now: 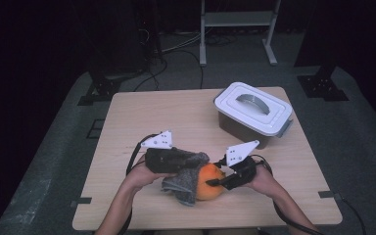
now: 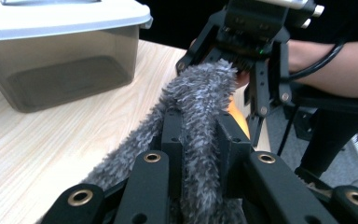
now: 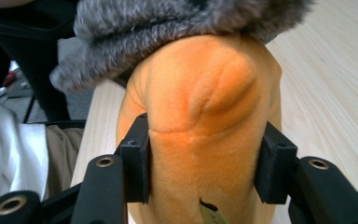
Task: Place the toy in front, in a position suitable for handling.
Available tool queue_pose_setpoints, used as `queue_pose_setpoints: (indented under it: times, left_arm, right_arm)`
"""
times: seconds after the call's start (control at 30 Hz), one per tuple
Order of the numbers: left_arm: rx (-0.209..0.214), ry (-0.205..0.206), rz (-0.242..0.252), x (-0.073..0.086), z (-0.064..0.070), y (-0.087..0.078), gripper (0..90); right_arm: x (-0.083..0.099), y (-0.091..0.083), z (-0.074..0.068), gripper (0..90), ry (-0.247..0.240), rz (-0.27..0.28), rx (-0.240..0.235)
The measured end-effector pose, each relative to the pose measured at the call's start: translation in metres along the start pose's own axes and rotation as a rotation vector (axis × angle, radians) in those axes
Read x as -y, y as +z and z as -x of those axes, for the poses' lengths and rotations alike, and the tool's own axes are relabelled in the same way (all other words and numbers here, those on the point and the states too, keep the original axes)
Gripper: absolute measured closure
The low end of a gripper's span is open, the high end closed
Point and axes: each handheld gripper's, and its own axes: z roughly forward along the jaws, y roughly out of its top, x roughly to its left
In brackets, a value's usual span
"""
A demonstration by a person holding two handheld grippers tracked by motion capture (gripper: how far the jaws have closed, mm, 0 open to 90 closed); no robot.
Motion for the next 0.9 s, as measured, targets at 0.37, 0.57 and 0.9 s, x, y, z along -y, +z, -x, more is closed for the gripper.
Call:
queue_pose_setpoints:
  times: [0.37, 0.57, 0.9]
  left_arm:
    - [0.088, -0.102, 0.008, 0.034, -0.003, 0.003, 76.0]
    - [0.099, -0.142, 0.035, 0.034, 0.000, 0.009, 75.9]
    - [0.067, -0.128, 0.023, 0.032, 0.003, 0.009, 75.7]
  right_arm:
    - [0.015, 0.001, 0.001, 42.4, -0.064, -0.060, -0.085]
    - [0.018, -0.005, -0.002, 30.8, 0.031, -0.093, -0.010]
    - [0.016, -0.019, -0.028, 30.0, 0.122, -0.133, 0.148]
